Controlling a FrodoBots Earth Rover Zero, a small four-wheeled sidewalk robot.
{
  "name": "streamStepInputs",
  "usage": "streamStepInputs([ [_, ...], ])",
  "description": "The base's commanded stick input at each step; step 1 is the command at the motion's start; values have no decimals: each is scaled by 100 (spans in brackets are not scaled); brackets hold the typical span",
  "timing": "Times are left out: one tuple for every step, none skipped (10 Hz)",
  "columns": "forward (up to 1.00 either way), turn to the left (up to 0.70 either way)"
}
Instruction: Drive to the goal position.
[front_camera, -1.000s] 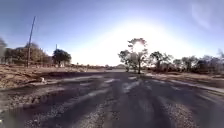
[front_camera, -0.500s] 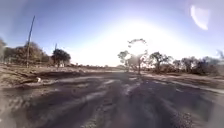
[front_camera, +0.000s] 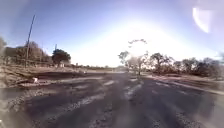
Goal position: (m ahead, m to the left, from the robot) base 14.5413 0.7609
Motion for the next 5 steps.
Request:
streamStepInputs([
  [50, 0],
  [50, 0],
  [50, 0],
  [50, 0],
  [50, 0],
])
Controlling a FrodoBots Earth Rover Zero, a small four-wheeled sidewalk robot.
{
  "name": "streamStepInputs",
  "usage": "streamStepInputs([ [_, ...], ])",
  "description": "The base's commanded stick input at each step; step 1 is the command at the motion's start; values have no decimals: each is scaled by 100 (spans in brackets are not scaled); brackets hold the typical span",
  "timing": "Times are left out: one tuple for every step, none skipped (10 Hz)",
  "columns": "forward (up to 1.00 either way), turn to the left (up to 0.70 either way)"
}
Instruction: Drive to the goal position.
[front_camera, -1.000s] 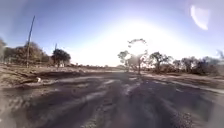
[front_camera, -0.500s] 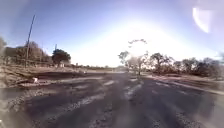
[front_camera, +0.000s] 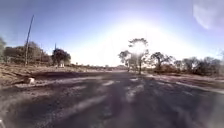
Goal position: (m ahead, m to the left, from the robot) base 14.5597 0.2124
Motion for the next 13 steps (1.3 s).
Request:
streamStepInputs([
  [50, 0],
  [50, 0],
  [50, 0],
  [50, 0],
  [50, 0],
  [50, 0],
  [50, 0],
  [50, 0],
  [50, 0],
  [50, 0],
  [50, 0],
  [50, 0],
  [50, 0],
])
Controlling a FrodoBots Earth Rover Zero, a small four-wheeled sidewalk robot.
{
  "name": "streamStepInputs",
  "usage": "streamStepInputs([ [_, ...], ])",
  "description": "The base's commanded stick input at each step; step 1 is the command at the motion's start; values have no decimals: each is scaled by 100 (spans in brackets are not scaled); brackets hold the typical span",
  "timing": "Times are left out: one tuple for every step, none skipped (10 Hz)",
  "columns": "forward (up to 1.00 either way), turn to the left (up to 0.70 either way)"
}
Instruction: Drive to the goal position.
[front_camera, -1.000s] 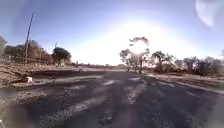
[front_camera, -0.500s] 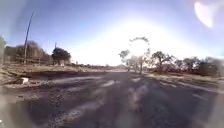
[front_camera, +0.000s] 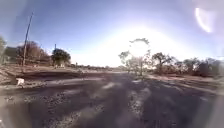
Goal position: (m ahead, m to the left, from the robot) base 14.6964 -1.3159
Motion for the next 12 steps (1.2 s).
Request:
streamStepInputs([
  [50, 0],
  [50, 0],
  [50, 0],
  [50, 0],
  [50, 0],
  [50, 0],
  [50, 0],
  [50, 0],
  [50, 0],
  [50, 0],
  [50, 0],
  [50, 0],
])
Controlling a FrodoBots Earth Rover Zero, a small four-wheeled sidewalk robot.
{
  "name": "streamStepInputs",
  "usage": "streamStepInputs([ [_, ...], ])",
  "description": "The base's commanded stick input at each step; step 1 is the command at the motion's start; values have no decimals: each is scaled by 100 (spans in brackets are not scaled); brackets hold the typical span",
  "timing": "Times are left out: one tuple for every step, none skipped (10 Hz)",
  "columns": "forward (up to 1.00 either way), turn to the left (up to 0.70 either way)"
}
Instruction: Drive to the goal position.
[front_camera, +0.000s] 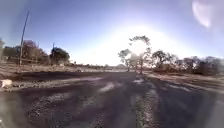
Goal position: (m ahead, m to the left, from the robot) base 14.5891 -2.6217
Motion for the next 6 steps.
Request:
streamStepInputs([
  [50, 0],
  [50, 0],
  [50, 0],
  [50, 0],
  [50, 0],
  [50, 0],
])
